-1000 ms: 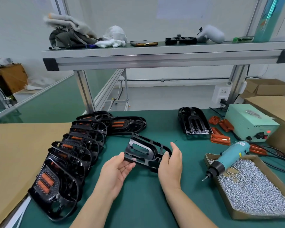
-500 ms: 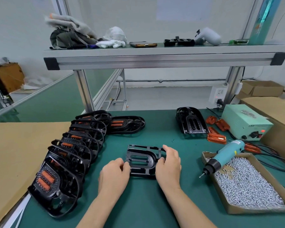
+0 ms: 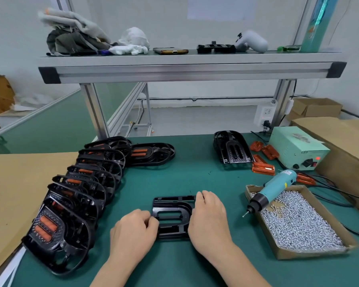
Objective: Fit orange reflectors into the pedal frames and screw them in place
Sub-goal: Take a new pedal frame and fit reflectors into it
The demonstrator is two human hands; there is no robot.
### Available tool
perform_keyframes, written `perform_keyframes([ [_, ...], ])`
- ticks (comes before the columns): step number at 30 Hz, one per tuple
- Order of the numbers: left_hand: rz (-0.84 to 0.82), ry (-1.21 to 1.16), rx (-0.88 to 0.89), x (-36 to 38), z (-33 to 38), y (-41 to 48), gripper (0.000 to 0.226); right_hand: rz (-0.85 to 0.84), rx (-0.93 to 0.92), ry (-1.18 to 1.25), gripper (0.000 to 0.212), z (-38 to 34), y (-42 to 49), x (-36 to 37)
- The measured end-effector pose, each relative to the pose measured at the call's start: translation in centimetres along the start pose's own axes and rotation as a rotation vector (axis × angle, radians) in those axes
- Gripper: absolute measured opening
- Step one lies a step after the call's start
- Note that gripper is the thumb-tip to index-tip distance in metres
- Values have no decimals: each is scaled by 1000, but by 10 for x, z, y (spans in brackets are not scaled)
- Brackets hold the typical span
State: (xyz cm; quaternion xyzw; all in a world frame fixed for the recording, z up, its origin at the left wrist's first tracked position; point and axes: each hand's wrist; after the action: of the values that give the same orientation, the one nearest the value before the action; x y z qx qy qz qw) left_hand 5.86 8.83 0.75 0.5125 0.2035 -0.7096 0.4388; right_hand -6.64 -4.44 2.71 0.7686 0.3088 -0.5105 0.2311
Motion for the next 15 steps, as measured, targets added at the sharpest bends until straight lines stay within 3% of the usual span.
perform_keyframes([
  [4,139,-131,6,8,-3,0,47,45,-61,54,56,1,5,-24],
  [6,201,-253,120,10,-2,2,33,132,-71,48,52,10,18,-45],
  [7,183,-285,170,11,-1,4,28,174,-59,38,49,17,27,-58],
  [11,-123,-168,311,17,-2,10,87,210,96,-66,32,57,77,-104],
  [15,-163,-137,352,16,-5,12,93,20,326,-137,38,109,126,-121],
])
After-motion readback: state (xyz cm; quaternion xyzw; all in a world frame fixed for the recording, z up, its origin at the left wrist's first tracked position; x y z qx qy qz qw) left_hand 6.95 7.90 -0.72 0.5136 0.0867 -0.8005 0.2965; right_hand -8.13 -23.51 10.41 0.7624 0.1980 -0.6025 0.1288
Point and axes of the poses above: each hand's wrist, its own y-axis towards the middle knuckle, its own x-axis out of the palm, z = x × y, and after that the axes turned 1 degree about -z, right-handed
